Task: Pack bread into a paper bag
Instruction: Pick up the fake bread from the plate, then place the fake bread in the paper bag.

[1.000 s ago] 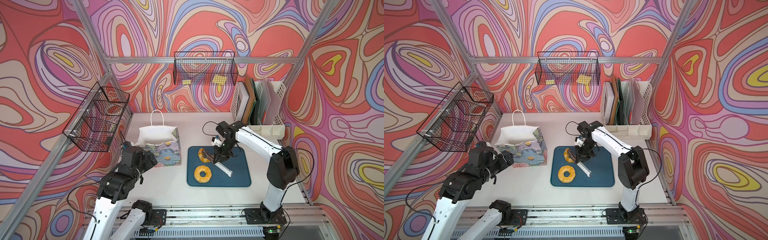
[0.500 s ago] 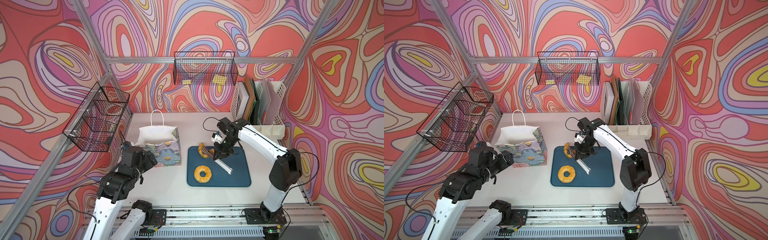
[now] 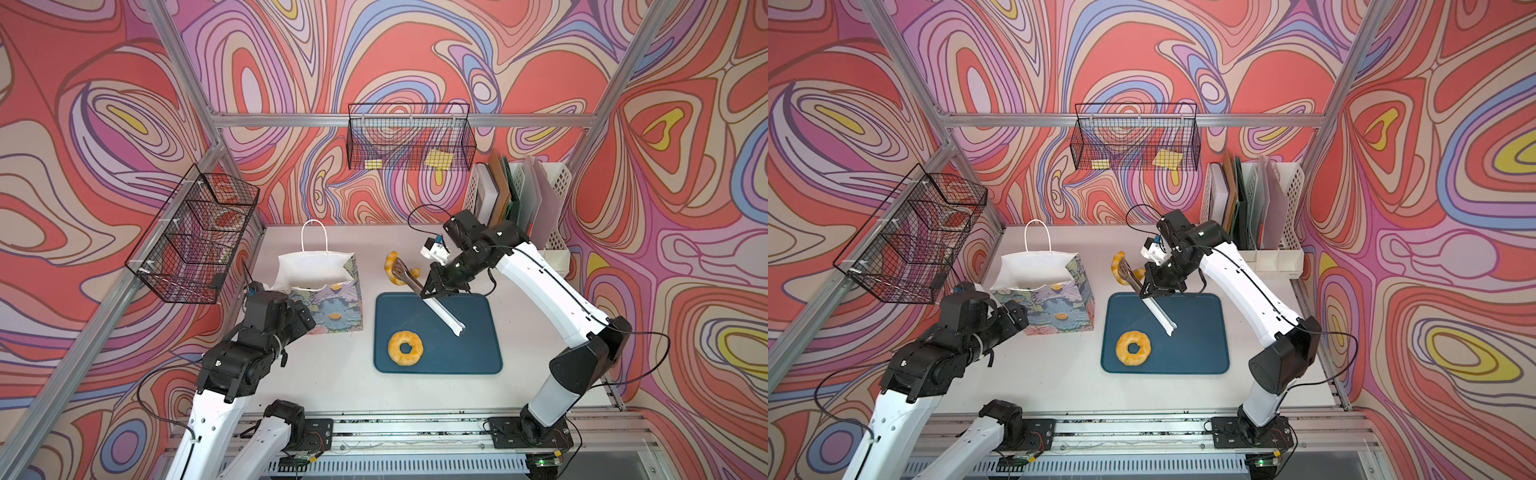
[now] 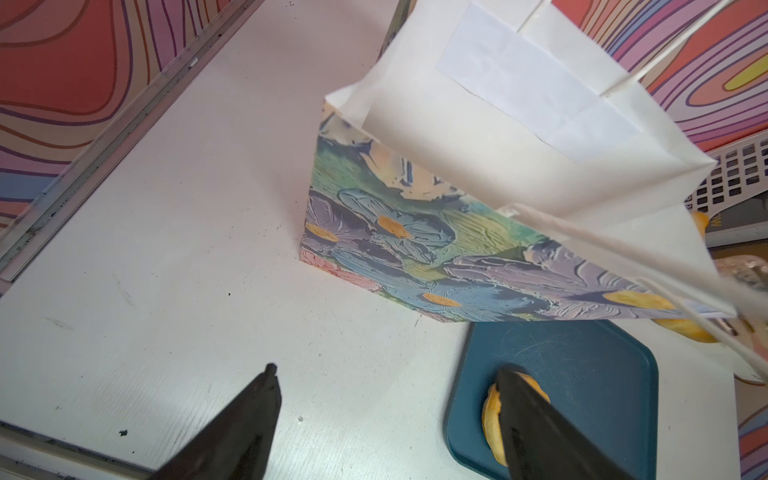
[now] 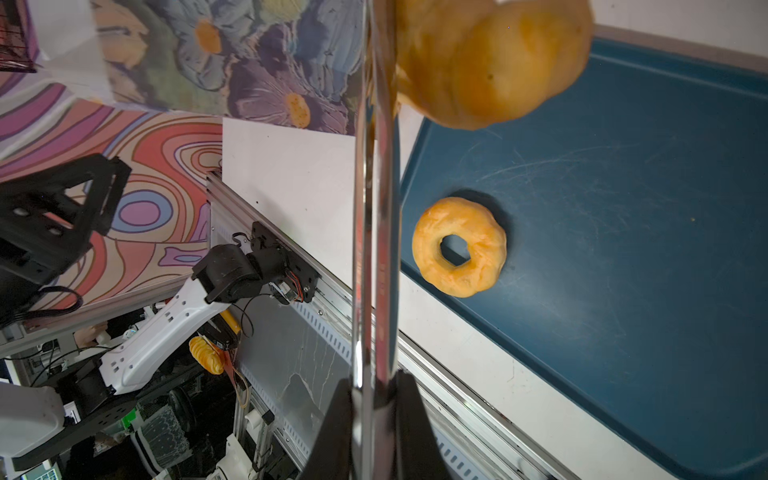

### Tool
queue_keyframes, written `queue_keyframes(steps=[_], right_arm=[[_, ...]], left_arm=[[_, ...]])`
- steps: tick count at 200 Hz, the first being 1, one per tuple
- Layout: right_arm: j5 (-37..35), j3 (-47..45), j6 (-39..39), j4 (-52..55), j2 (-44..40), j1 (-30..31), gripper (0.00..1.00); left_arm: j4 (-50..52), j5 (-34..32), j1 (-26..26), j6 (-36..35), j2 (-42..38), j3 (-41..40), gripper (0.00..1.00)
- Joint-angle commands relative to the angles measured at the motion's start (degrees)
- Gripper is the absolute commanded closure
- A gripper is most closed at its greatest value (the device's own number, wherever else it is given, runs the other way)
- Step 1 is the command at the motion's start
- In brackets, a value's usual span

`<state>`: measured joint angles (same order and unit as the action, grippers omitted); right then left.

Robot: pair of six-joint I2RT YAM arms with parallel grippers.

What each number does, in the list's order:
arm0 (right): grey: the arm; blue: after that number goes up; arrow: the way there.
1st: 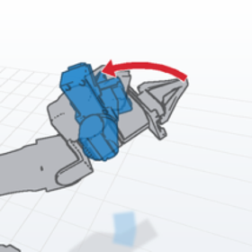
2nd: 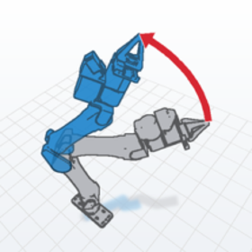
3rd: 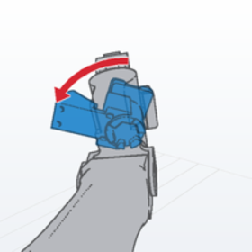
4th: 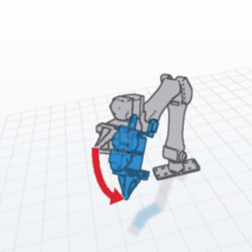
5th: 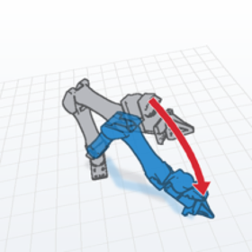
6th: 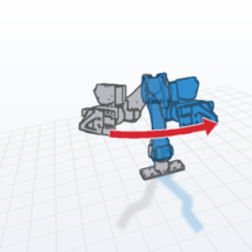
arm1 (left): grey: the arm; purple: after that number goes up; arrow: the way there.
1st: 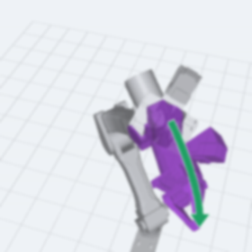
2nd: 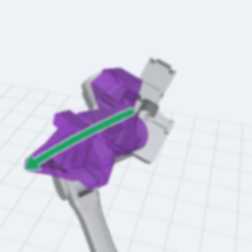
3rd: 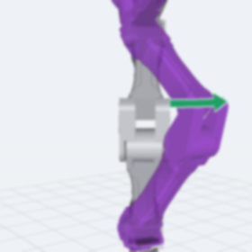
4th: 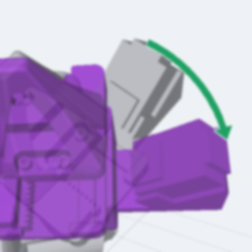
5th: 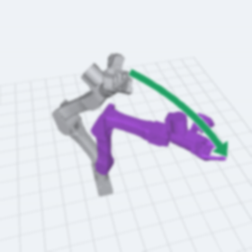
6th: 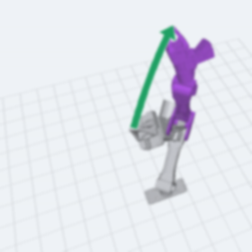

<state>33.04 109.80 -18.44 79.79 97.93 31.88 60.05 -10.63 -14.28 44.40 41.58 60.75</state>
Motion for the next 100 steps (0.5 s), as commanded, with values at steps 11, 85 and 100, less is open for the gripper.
queue_keyframes(steps=[11,85,100], right_arm=[[1.0,9.5,-1.7,1.5,0.7,2.8,0.86],[1.2,19.2,-6.3,-3.1,4.8,8.6,0.86],[1.2,22.4,-6.3,-2.9,7.1,10.8,0.86]], left_arm=[[-0.5,-0.1,-0.1,-0.5,-0.1,1.3,0.13],[-0.5,-0.2,-0.1,-0.4,-0.1,1.6,0.13],[-0.4,-0.2,-0.1,-0.4,-0.3,1.6,0.13]])
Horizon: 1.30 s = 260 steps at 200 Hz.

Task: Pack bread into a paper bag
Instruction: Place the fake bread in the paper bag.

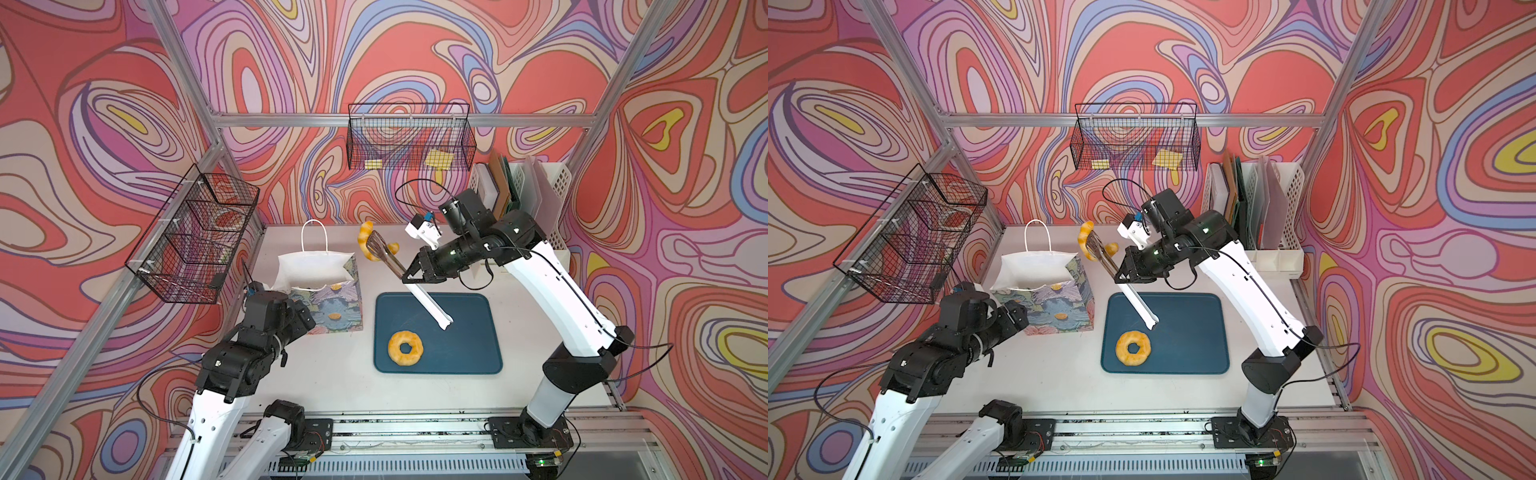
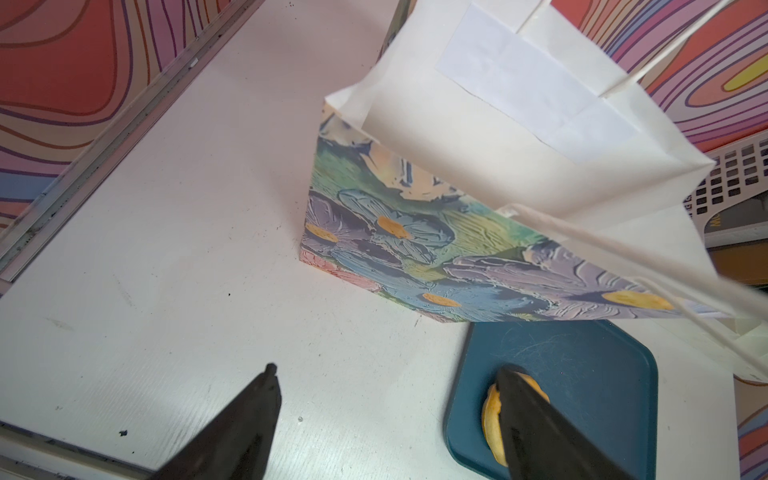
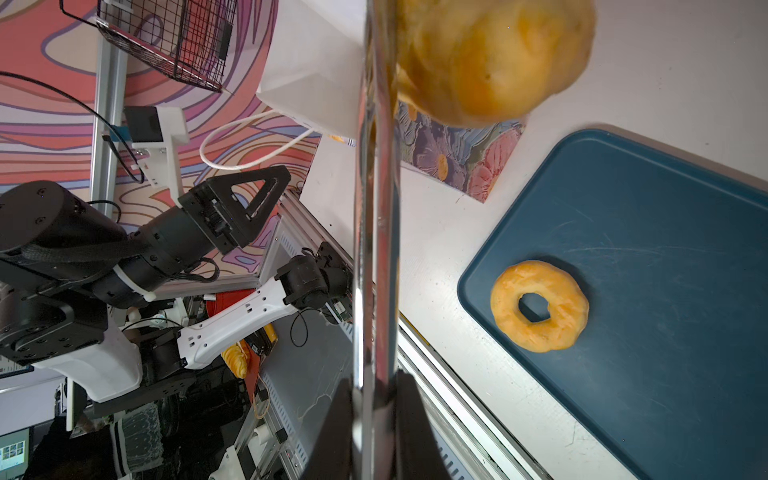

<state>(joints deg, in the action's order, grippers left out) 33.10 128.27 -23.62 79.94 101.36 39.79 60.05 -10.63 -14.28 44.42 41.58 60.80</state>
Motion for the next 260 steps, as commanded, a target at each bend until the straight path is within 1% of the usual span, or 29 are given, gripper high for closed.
queue_keyframes(steps=[1,24,64,78,133,196,226,260], right_arm=[[1.1,4.1,-1.2,-3.1,3.8,3.0,0.86],[1.3,9.4,-1.2,-3.2,7.3,5.7,0.86],[2.5,15.6,-1.6,-3.6,11.3,7.1,0.86],[3.0,14.5,-2.2,-5.2,11.1,7.4,0.86],[5.8,5.2,-3.7,-14.9,11.6,10.3,0.86],[5.9,7.7,-2.5,-16.5,15.9,11.1,0.86],[4.8,7.6,-1.2,-14.9,18.2,11.2,0.86],[3.8,8.2,-0.5,-13.4,19.9,11.2,0.83]], left_arm=[[-0.4,-0.2,-0.1,-0.3,-0.3,1.5,0.13],[-0.2,-0.4,-0.1,-0.4,-0.7,1.4,0.13],[-0.1,-0.3,-0.1,-0.3,-0.7,1.2,0.13],[-0.2,-0.3,-0.1,-0.3,-0.6,1.1,0.13],[-0.8,0.4,-0.1,-0.2,-0.5,0.1,0.13],[-0.3,-0.2,-0.1,-0.5,-1.1,0.3,0.13],[-0.6,0.2,-0.1,-0.5,-1.0,0.1,0.13],[-0.7,0.1,-0.1,-0.6,-0.8,-0.1,0.13]])
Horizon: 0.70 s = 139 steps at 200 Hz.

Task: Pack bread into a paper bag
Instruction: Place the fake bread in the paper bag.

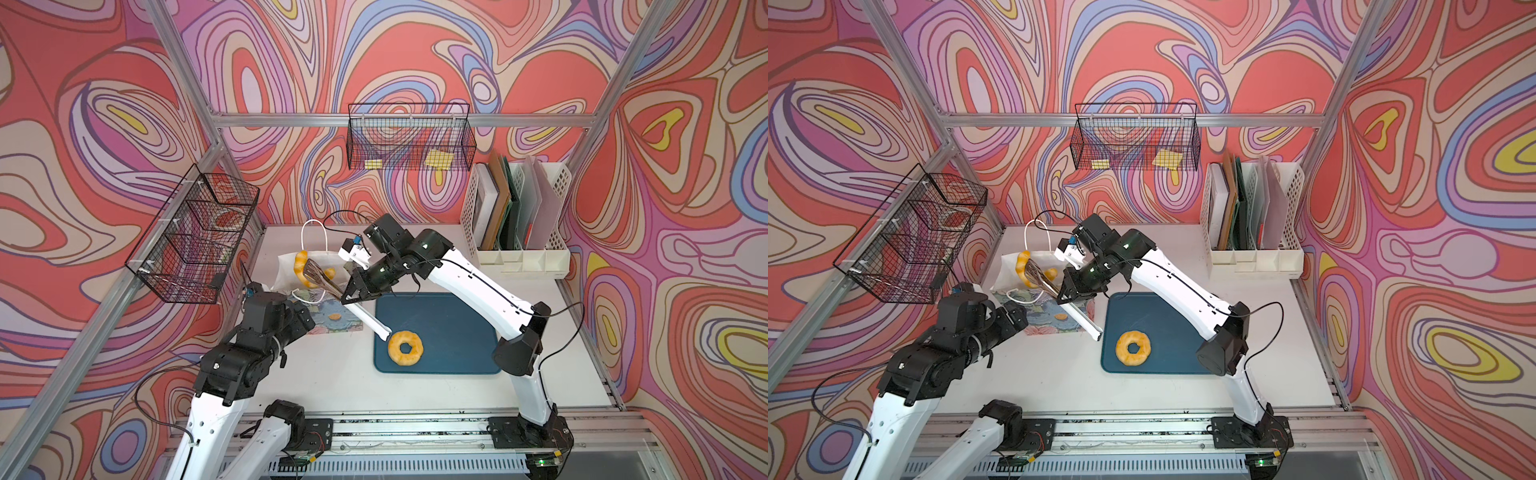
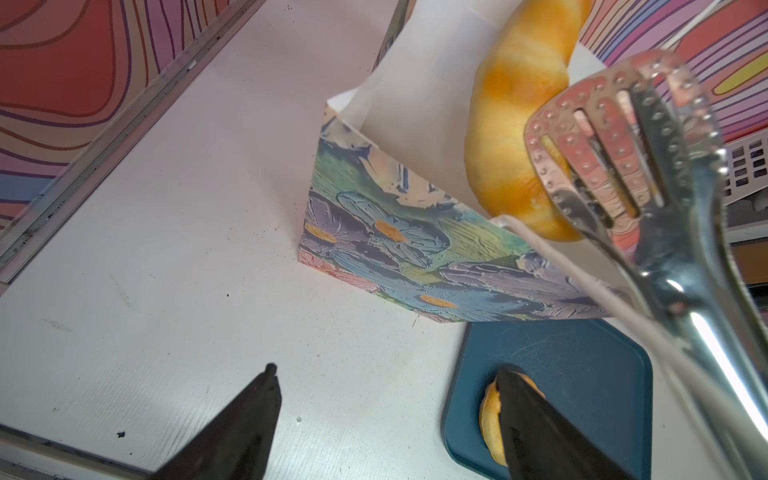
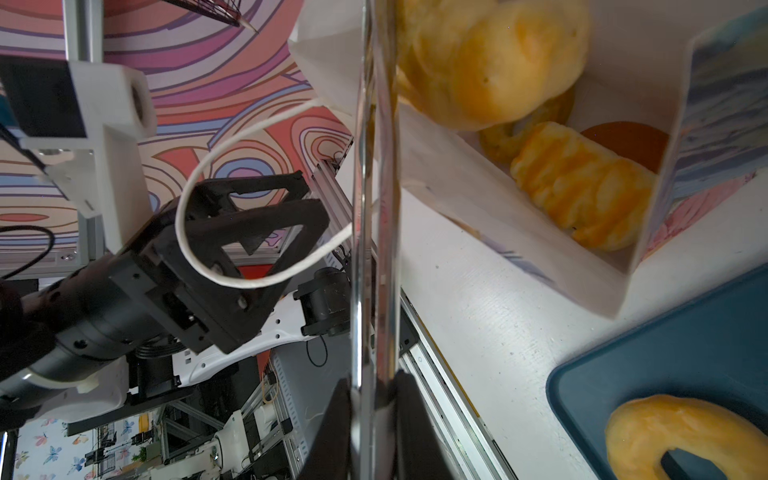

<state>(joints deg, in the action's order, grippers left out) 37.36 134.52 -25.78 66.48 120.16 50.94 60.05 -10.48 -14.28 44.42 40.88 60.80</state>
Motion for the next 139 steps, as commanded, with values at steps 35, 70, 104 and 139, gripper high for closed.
queue_keyframes(steps=[35,70,104,139], right_arm=[[-0.4,3.0,1.6,-0.1,1.5,0.0,0.8],[-0.6,3.7,1.4,0.0,1.5,-0.3,0.78],[-0.7,3.0,1.1,-0.2,1.2,-0.9,0.75],[-0.8,3.0,0.9,-0.3,0.4,-1.9,0.75]], left_arm=[[-0.8,-0.2,-0.1,-0.6,-0.1,-0.3,0.13],[-0.8,-0.1,-0.1,-0.6,-0.2,-0.3,0.13],[-0.8,-0.2,-0.1,-0.5,-0.4,-0.6,0.13],[-1.0,-0.1,-0.1,-0.2,-0.5,-1.1,0.13]])
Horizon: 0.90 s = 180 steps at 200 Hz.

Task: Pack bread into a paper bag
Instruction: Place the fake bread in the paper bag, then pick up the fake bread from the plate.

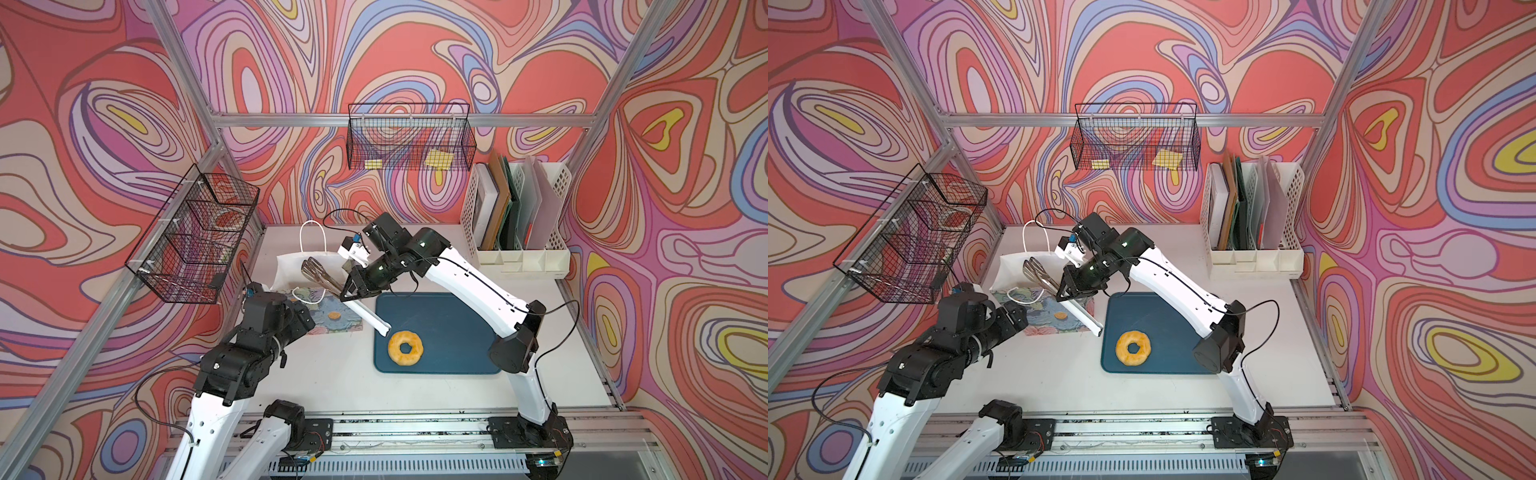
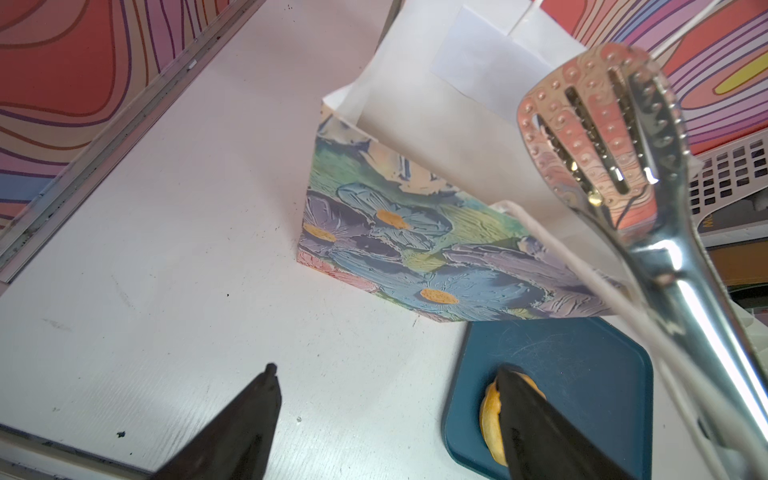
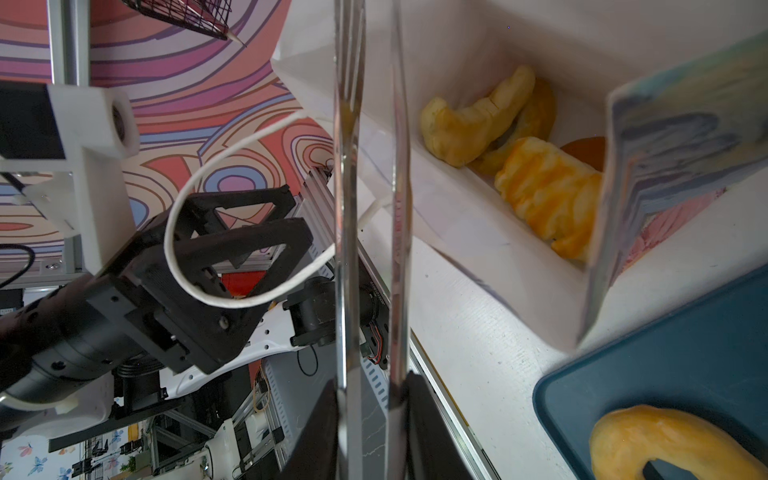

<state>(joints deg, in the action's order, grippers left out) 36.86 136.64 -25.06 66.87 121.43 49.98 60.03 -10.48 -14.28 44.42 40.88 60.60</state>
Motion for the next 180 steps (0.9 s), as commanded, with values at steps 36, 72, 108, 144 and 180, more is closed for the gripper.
queue_keyframes(steps=[36,72,108,144,180], right_arm=[[-0.3,-0.1,0.3,-1.2,-4.7,-3.6,0.78],[-0.1,-2.8,0.6,-1.9,-9.1,-6.3,0.77],[-0.8,-3.7,1.1,-0.1,-12.1,-7.6,0.77],[-3.7,-12.0,1.5,4.5,-19.2,-9.1,0.8],[-6.0,-28.1,-0.4,6.2,-30.1,-10.4,0.8]], left_arm=[[-1.1,0.0,-0.1,-0.2,-0.5,-1.1,0.13],[-1.5,0.0,-0.1,-0.2,-0.3,-1.2,0.13],[-1.6,0.0,-0.1,-0.2,0.0,-1.0,0.13],[-1.6,0.0,-0.1,-0.5,0.3,-0.4,0.13],[-2.3,0.8,-0.1,-0.2,0.5,-0.6,0.14]])
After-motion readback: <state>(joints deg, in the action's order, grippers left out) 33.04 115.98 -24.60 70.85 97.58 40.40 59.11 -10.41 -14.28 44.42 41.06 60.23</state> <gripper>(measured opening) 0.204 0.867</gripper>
